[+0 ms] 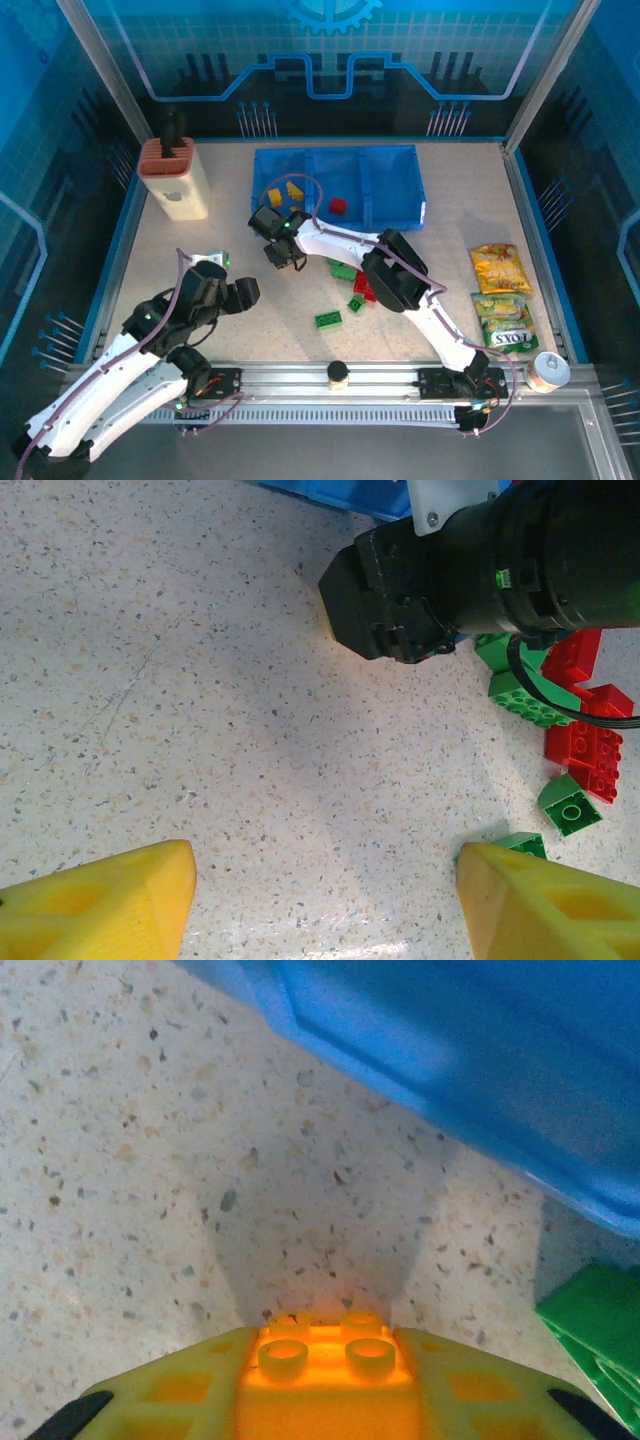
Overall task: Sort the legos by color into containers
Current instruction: Pick up the lego from the center of the table, then place the lego in the container.
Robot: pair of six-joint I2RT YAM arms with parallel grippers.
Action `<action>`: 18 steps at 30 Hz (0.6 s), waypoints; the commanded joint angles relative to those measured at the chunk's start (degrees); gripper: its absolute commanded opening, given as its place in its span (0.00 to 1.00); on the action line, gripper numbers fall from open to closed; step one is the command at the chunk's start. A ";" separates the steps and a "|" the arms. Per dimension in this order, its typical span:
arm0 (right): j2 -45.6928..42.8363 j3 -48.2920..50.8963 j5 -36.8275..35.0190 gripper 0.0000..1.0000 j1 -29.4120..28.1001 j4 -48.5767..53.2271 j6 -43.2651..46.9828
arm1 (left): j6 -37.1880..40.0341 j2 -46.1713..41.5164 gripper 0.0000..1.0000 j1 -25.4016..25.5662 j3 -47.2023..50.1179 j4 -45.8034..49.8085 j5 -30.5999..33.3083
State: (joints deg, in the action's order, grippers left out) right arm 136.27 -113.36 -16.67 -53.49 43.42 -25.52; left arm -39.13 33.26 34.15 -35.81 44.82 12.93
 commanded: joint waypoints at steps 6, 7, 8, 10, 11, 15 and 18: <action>-4.69 -11.32 -4.16 0.32 2.37 3.76 2.09 | -0.01 0.10 0.68 0.54 -1.66 1.43 1.02; -3.37 -14.73 -4.04 0.32 3.13 5.01 2.58 | 0.15 0.42 0.68 0.60 -1.96 2.07 1.35; -0.42 -18.93 -3.98 0.33 3.92 6.40 3.19 | 0.26 0.60 0.68 0.61 -2.36 2.91 1.81; 3.43 -25.88 -4.17 0.33 5.07 8.86 4.17 | -0.05 0.37 0.68 1.07 -2.59 3.94 2.52; 5.47 -29.07 -3.88 0.33 5.67 9.65 4.58 | -0.24 -0.02 0.69 1.34 -2.43 3.90 2.54; 10.12 -34.94 -2.98 0.39 7.37 9.93 5.26 | -1.20 -0.44 0.68 2.00 -2.58 4.31 2.05; 9.70 -36.70 -2.00 0.87 7.56 10.10 5.52 | -1.02 -0.45 0.68 2.40 -3.43 5.13 2.45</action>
State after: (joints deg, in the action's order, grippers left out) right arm 143.63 -147.89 -19.42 -45.28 49.12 -21.39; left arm -39.13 33.30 35.92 -36.34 47.83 14.17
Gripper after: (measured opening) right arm 0.619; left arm 0.685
